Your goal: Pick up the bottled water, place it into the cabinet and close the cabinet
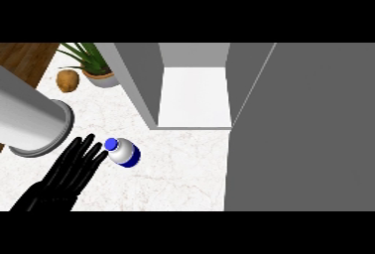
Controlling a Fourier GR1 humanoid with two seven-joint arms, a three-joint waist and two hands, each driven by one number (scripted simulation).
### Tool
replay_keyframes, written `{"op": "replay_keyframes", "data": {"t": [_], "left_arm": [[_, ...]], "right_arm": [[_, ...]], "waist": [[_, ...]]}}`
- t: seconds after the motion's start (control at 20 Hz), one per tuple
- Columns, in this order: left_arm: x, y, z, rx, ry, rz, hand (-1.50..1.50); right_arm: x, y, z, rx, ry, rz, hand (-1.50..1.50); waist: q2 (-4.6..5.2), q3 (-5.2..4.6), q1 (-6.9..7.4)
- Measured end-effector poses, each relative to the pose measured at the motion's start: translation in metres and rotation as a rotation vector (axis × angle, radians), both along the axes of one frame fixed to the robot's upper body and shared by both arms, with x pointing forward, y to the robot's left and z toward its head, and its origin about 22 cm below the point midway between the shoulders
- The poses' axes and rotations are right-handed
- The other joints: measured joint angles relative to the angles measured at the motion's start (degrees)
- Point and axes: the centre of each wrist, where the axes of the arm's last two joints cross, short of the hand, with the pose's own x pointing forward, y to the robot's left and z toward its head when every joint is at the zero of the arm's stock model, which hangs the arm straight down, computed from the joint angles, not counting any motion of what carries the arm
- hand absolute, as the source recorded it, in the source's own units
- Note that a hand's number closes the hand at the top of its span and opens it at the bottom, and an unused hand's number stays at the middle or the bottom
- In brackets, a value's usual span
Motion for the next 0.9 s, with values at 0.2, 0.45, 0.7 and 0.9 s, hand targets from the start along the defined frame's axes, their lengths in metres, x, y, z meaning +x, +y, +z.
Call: {"op": "replay_keyframes", "data": {"t": [0.2, 0.45, 0.7, 0.9], "left_arm": [[-0.006, 0.012, -0.001, 0.006, 0.0, 0.007, -1.5], [-0.013, 0.027, -0.006, 0.005, 0.001, 0.018, -1.5], [-0.012, 0.039, -0.016, 0.004, -0.023, 0.024, -1.5], [-0.006, 0.047, -0.022, 0.005, -0.023, 0.057, -1.5]], "right_arm": [[-0.014, 0.001, -0.003, 0.006, 0.004, 0.004, -1.5], [-0.022, 0.005, -0.007, 0.002, -0.004, 0.013, -1.5], [-0.024, 0.006, -0.015, -0.008, -0.01, 0.01, -1.5], [-0.027, 0.008, -0.02, -0.008, -0.011, 0.008, -1.5]], "waist": [[-0.02, 0.0, -0.01], [-0.02, -0.01, 0.01], [-0.01, -0.02, 0.02], [0.01, -0.01, -0.05]]}}
